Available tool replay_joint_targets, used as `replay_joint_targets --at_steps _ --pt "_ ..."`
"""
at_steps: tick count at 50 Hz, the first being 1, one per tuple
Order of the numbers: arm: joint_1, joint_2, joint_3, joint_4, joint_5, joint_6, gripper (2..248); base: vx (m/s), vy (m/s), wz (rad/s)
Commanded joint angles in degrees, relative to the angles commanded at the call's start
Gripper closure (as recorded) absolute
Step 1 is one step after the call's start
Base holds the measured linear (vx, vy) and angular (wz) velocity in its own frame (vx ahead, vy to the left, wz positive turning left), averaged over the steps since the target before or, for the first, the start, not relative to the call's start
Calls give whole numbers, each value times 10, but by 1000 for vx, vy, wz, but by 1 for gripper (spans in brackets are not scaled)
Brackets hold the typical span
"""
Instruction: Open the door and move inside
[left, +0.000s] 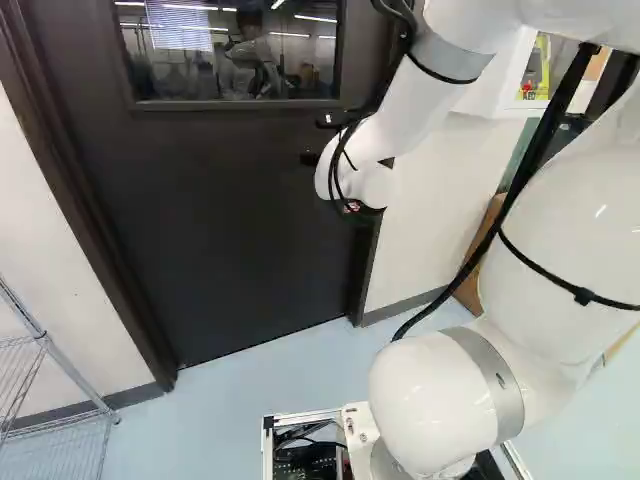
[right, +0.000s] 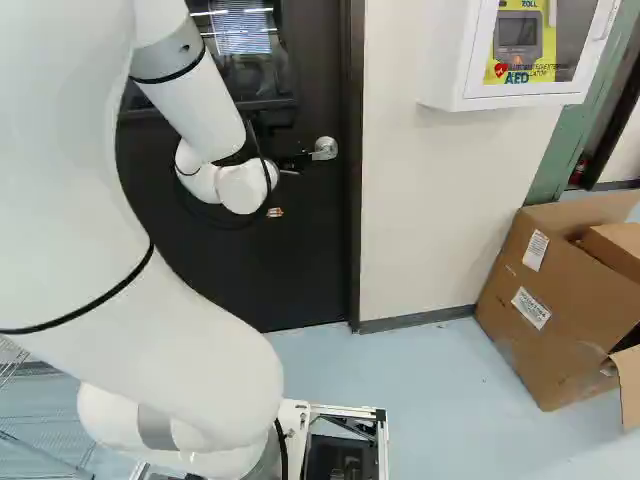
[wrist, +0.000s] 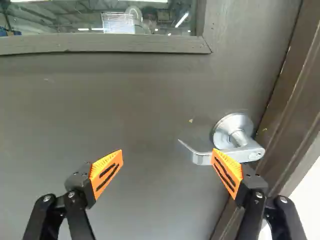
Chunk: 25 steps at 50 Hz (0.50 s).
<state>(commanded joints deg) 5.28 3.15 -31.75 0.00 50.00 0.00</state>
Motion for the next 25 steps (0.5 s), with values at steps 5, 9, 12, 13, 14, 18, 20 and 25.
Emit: replay_joint_targets --at_steps 5,9,12,13,14,18,20,25 --pt "0 -1 -8 0 0 0 3 0 0 0" --pt "-1 -3 -14 0 0 0 3 0 0 0" --pt "-1 -3 -19 0 0 0 3 0 0 0" --pt "-1 -4 -21 0 0 0 3 0 0 0" --pt "-1 -4 -22 0 0 0 3 0 0 0" --pt "-1 -6 -29 0 -1 0 3 0 0 0" --pt "-1 -7 -33 0 -2 0 3 0 0 0" --pt "-2 -9 -42 0 -14 0 3 0 0 0"
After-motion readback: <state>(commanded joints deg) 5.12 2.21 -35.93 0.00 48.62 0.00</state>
